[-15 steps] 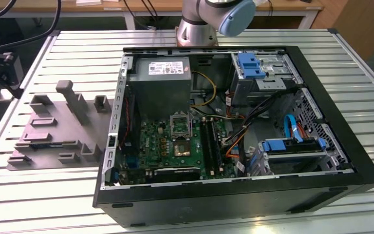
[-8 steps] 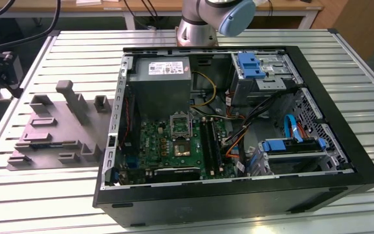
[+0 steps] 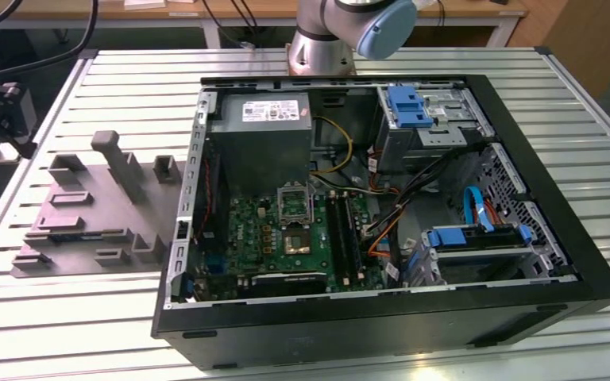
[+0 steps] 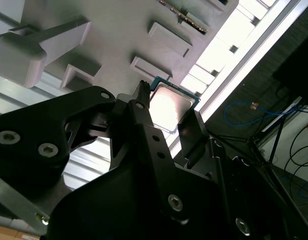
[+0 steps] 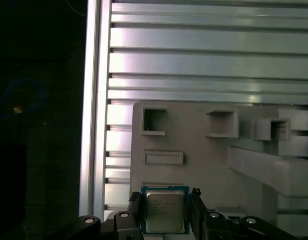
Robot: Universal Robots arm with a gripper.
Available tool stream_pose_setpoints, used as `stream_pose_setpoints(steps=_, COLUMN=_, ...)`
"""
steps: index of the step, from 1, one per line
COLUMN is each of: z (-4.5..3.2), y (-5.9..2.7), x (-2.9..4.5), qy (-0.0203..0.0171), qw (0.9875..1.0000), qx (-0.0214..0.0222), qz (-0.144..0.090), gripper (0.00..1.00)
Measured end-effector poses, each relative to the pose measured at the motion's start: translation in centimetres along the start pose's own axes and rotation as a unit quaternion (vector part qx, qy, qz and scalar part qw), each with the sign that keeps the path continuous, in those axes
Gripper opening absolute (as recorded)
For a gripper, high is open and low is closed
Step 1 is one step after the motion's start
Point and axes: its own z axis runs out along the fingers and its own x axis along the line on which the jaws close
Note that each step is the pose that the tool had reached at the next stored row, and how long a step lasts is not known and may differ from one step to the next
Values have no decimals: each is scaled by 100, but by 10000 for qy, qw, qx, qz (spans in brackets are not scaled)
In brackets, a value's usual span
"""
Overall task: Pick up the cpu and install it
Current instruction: 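Pick up the cpu and move it towards the insertion slot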
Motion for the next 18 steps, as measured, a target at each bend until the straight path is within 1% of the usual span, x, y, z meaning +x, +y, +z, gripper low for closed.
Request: stream_pose_setpoints(steps=18, z=-41, y=2, x=0, qy=0, qw=10000, qx=0, qz=0, gripper=47)
